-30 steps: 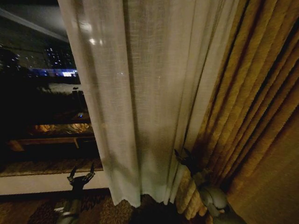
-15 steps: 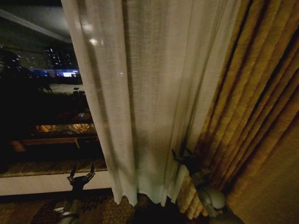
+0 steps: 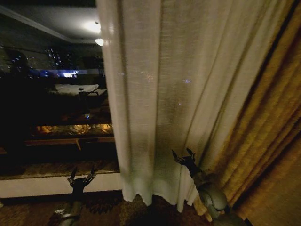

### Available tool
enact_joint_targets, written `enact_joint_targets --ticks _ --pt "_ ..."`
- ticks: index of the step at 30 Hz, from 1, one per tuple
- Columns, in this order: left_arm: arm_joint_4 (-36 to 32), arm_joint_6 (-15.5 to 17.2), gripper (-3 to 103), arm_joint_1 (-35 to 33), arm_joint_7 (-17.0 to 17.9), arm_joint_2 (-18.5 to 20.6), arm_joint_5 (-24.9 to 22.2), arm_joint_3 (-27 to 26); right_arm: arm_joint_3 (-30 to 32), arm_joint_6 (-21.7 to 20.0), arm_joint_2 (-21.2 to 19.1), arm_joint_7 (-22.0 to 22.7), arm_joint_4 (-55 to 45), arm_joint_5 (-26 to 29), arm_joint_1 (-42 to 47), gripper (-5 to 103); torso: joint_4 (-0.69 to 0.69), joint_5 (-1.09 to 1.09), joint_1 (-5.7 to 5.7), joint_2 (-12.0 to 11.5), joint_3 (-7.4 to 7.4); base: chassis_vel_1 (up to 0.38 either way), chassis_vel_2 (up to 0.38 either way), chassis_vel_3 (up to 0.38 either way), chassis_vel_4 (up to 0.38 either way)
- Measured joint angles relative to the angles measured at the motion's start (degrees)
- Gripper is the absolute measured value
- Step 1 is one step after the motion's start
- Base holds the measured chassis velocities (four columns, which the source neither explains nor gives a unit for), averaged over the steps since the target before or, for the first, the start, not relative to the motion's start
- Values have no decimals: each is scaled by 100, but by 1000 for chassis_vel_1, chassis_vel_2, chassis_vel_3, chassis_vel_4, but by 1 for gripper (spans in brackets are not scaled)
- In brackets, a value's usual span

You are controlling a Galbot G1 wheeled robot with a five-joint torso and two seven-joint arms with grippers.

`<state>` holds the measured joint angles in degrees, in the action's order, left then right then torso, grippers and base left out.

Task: Open the curtains by pulling them apart, changing their state from closed to fully open.

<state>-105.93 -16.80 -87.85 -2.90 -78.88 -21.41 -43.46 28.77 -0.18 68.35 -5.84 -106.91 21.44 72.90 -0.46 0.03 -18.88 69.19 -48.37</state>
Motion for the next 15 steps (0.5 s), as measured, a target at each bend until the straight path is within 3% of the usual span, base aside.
enact_joint_targets --ticks 11,15 --pt "0 0 100 0 0 0 0 0 -106 60 16 -91 264 -75 -186 100 1 -4 -1 0 -1 356 361 -356 -347" --pt "0 0 100 0 0 0 0 0 -198 321 27 -121 416 5 -298 100 0 -2 0 0 -1 358 353 -371 -358"
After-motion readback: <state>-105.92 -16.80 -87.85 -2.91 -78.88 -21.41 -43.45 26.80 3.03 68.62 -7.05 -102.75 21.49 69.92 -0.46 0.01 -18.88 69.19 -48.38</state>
